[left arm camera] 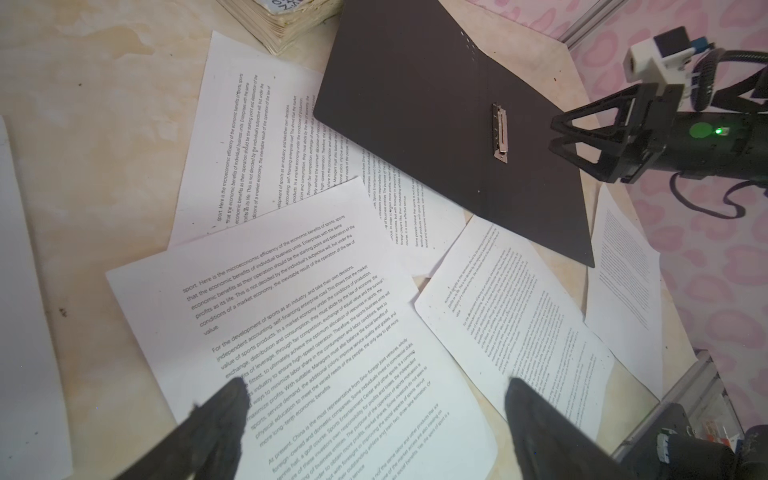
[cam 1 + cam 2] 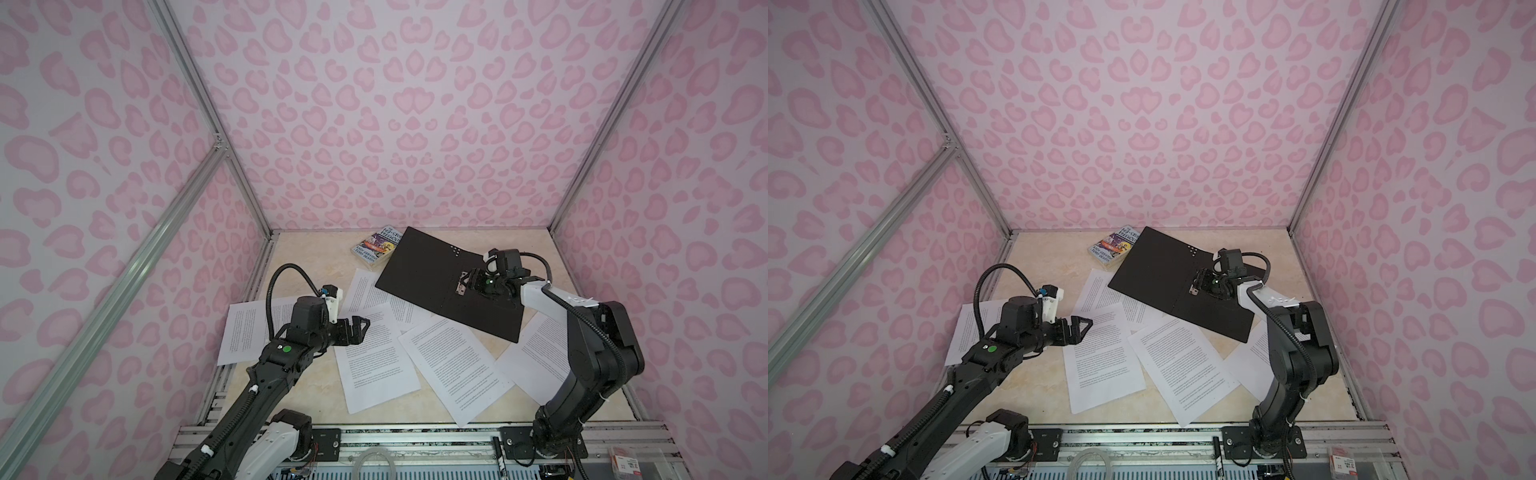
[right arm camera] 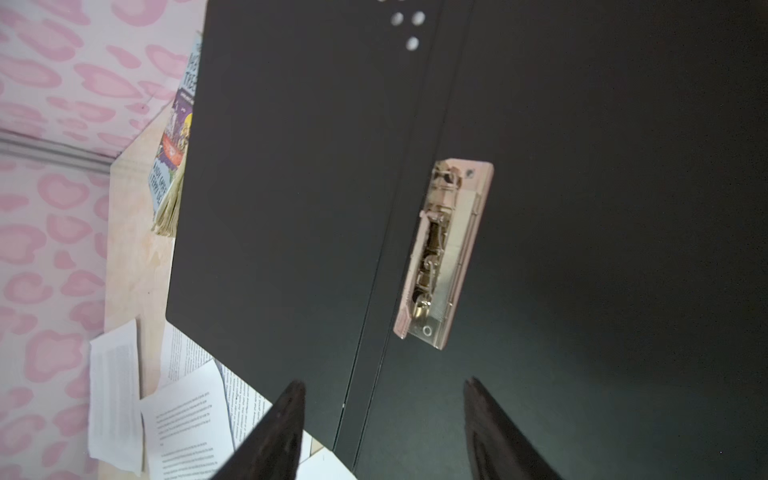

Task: Put the files into the folder
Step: 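Grip the metal clip inside the open black folder with the right gripper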

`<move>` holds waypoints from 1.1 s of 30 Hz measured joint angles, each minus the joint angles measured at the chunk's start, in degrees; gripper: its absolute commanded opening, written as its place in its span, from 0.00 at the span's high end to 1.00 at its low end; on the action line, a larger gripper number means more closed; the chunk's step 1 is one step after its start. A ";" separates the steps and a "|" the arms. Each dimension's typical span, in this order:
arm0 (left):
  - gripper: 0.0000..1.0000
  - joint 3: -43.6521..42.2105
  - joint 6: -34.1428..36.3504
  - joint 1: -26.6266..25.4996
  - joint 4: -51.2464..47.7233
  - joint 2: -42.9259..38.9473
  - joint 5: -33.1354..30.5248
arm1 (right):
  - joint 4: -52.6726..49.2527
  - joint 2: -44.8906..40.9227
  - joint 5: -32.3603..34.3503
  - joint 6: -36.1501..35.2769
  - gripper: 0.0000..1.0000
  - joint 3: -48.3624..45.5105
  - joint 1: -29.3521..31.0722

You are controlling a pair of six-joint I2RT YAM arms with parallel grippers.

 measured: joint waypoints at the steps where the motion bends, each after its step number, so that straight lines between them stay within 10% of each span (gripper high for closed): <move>1: 0.03 0.00 -0.02 0.00 -0.26 0.02 -0.11 | 0.52 1.22 -0.55 1.16 0.49 0.37 -0.11; 11: 0.03 0.00 0.55 0.00 0.02 2.05 -0.35 | 4.66 10.12 -3.04 10.01 0.73 4.15 -0.15; 33: 0.03 0.00 1.16 0.00 0.07 4.59 -0.31 | 8.81 12.48 -5.97 12.68 0.85 2.67 -0.28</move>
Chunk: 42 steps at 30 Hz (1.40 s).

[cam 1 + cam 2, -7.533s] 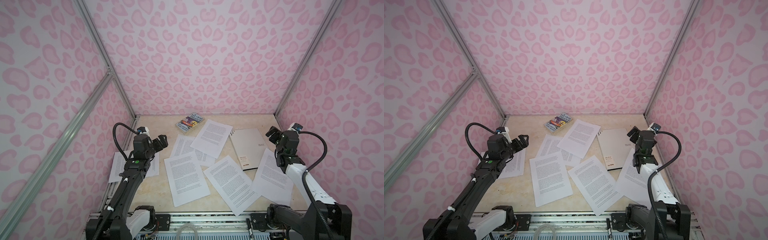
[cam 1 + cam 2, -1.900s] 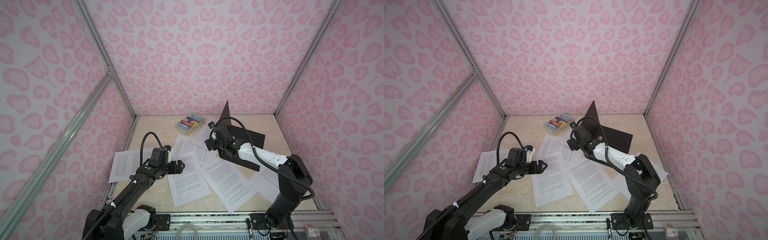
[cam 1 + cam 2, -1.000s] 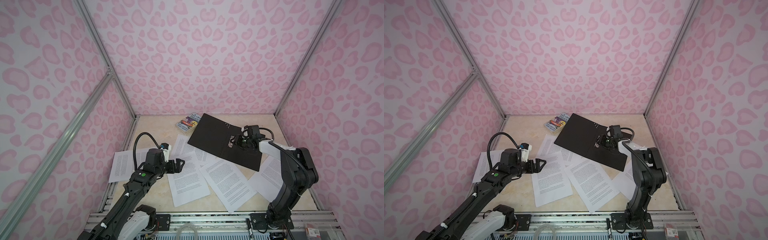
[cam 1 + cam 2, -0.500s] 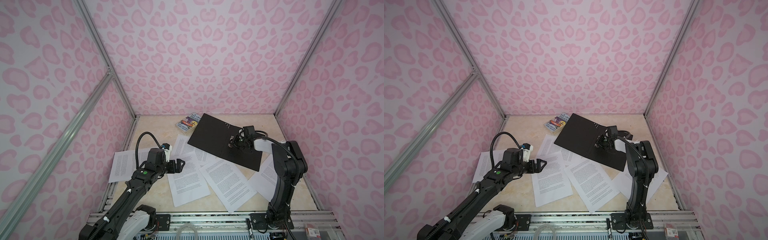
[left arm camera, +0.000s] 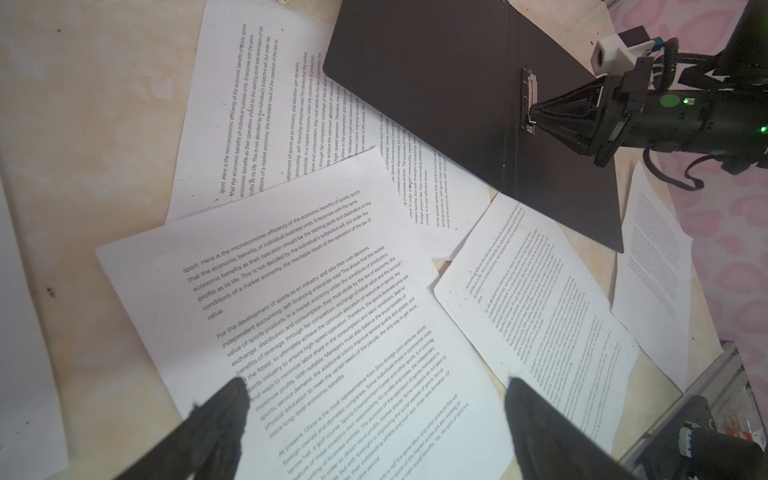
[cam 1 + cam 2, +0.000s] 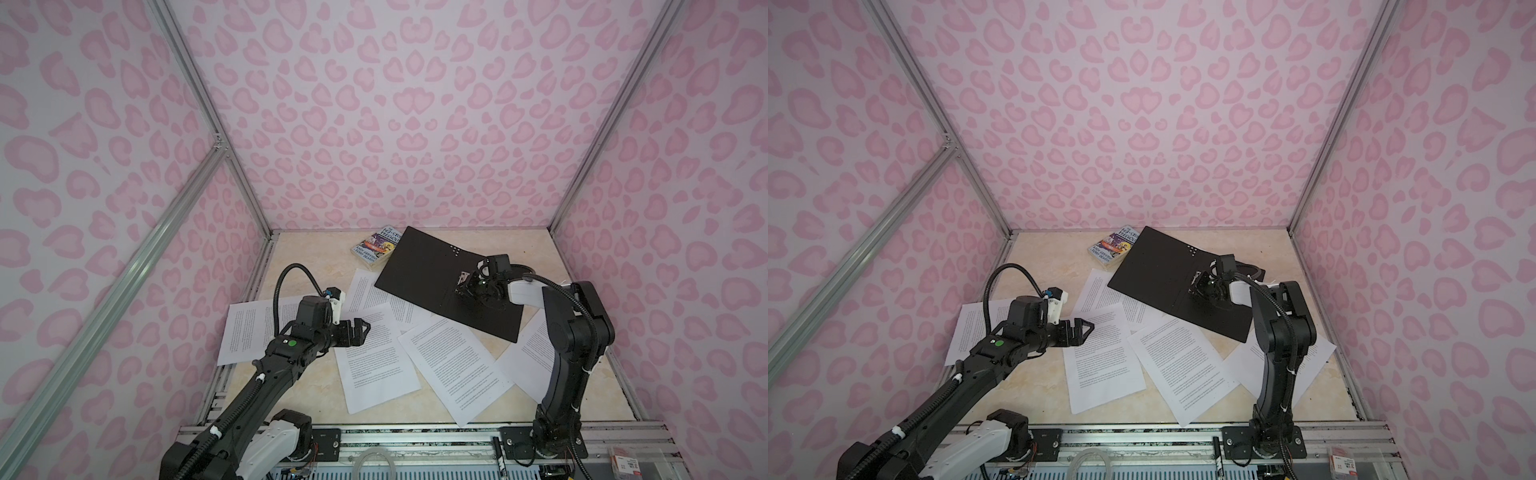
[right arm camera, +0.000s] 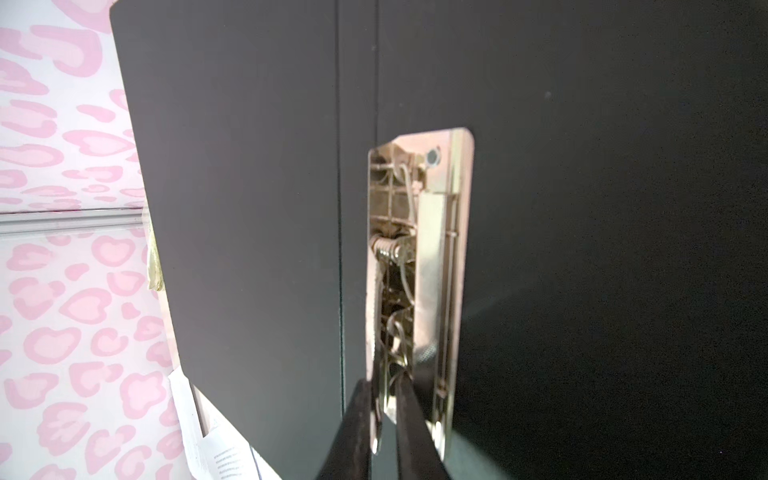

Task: Put the files into the folder
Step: 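Grip the metal clip inside the open black folder with the right gripper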

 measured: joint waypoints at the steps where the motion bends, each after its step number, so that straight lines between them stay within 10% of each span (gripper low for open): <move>1: 0.03 0.00 0.00 0.00 0.00 0.02 0.00 | 0.22 0.15 -0.20 0.00 0.86 0.00 0.00; 21: 0.03 0.00 0.00 -0.04 0.00 0.46 0.00 | 2.62 0.26 -2.89 0.57 0.80 -0.46 0.55; 42: 0.03 0.00 0.00 -0.02 0.00 0.59 -0.02 | 0.79 1.44 -3.69 1.42 1.00 1.05 0.83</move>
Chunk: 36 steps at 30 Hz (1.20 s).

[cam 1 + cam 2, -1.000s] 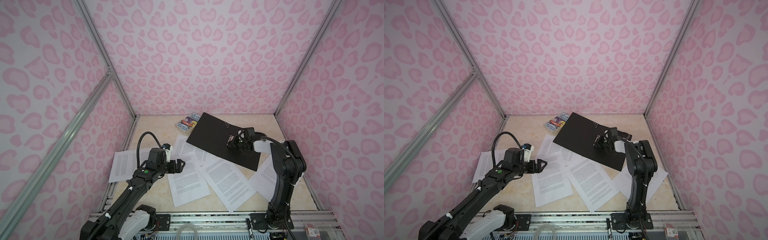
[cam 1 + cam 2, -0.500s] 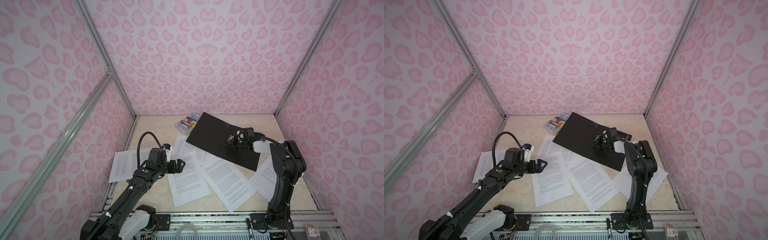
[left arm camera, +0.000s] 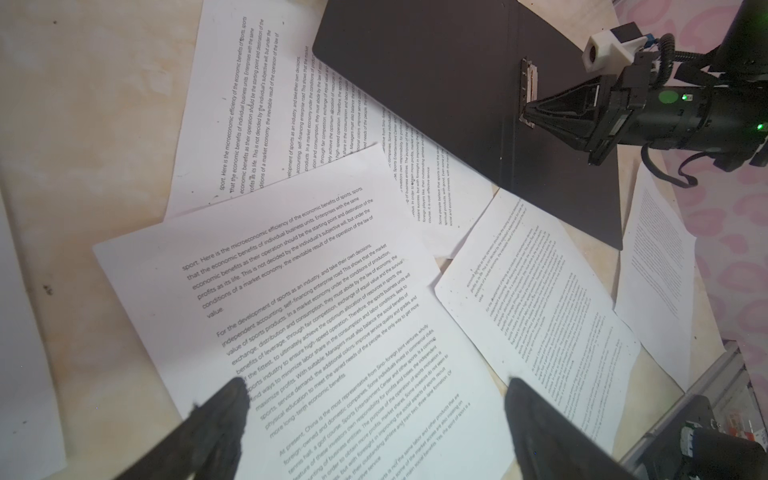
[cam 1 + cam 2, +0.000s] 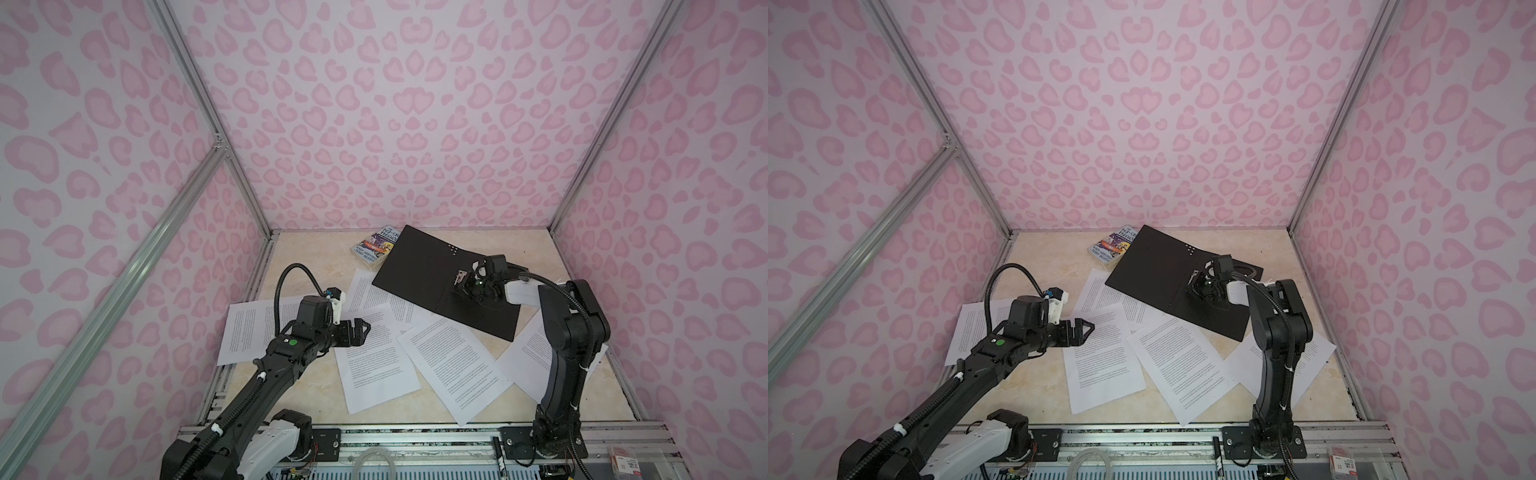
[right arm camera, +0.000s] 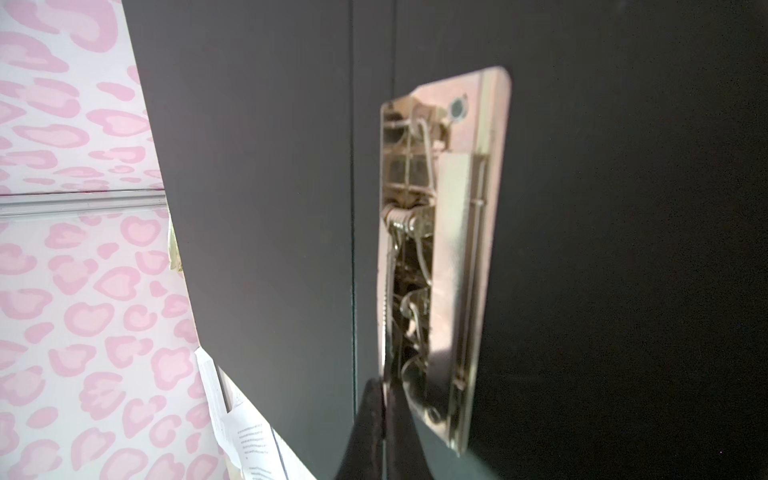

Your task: Put the files into the folder

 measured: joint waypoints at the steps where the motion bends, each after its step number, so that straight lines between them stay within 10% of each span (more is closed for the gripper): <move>1: 0.03 0.00 0.00 0.00 0.00 0.00 0.00 | -0.70 -0.13 0.13 -0.09 1.00 0.39 0.00; 23: 0.03 1.97 -0.17 0.00 -0.72 -2.32 -1.09 | -25.07 -10.14 -10.38 -13.53 1.00 8.48 -2.01; 36: 0.03 6.32 -2.62 -4.26 -0.50 5.97 2.05 | -24.65 -11.58 -12.79 -17.79 1.00 -5.16 -4.00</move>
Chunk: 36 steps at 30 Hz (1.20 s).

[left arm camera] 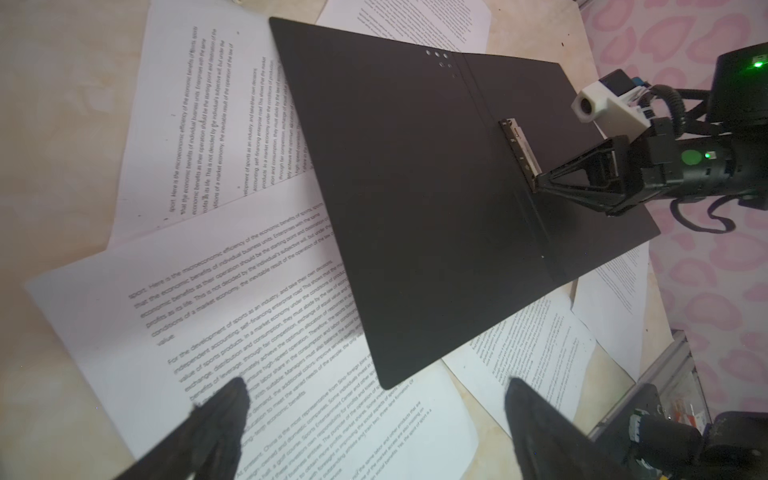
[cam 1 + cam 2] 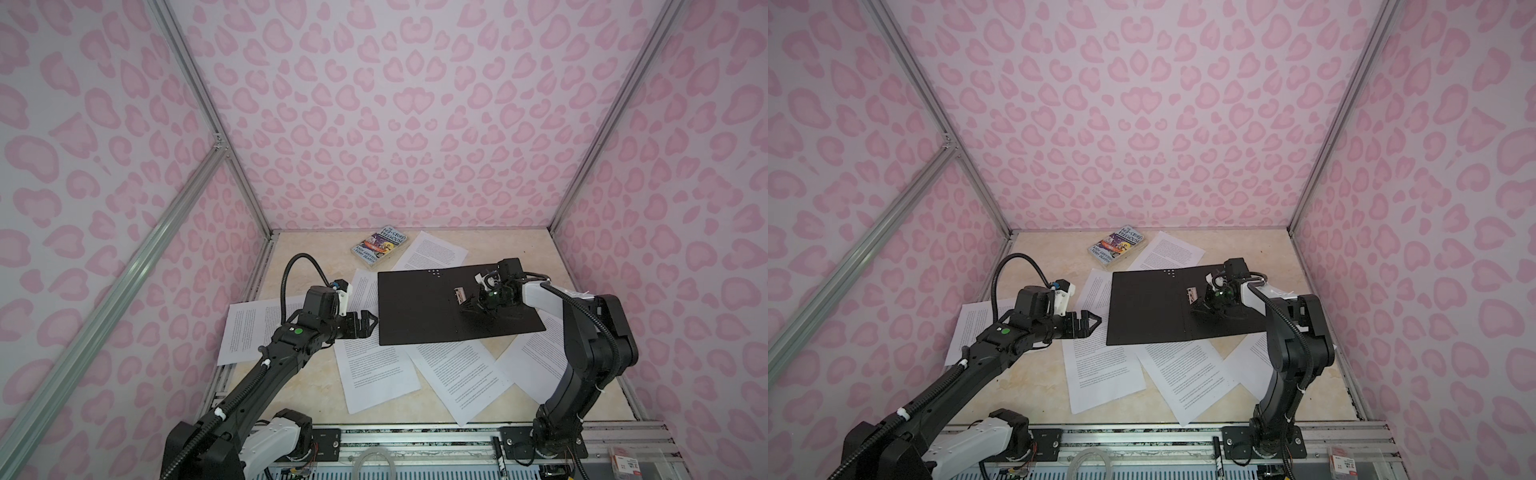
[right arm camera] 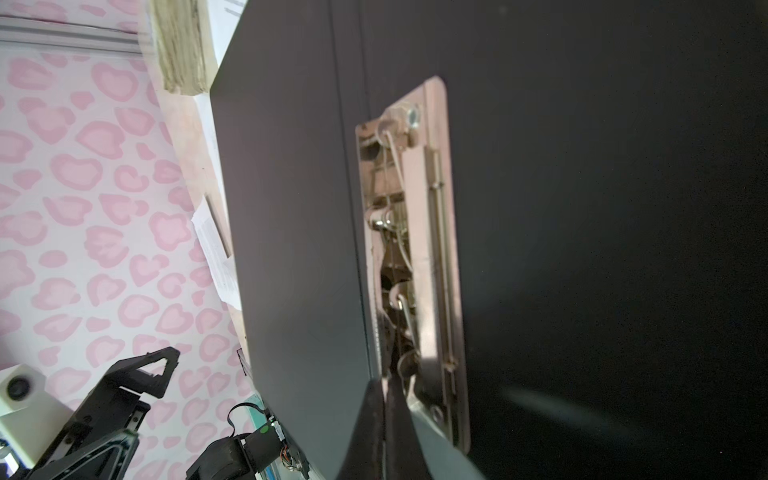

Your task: Put the files into the folder

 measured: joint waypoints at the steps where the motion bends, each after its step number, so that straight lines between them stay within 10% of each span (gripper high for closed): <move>1: 0.03 0.35 -0.15 -0.92 0.13 0.87 -0.02 | 0.00 0.28 0.04 -0.50 1.00 -0.17 -0.28; 19: 0.02 8.90 -10.27 -7.58 9.35 23.39 3.67 | 4.79 3.56 0.55 -1.09 0.99 -0.28 -0.61; 36: 0.02 8.76 -11.67 -9.40 14.47 33.83 4.26 | 5.68 1.84 0.48 -1.16 0.73 -0.24 -1.01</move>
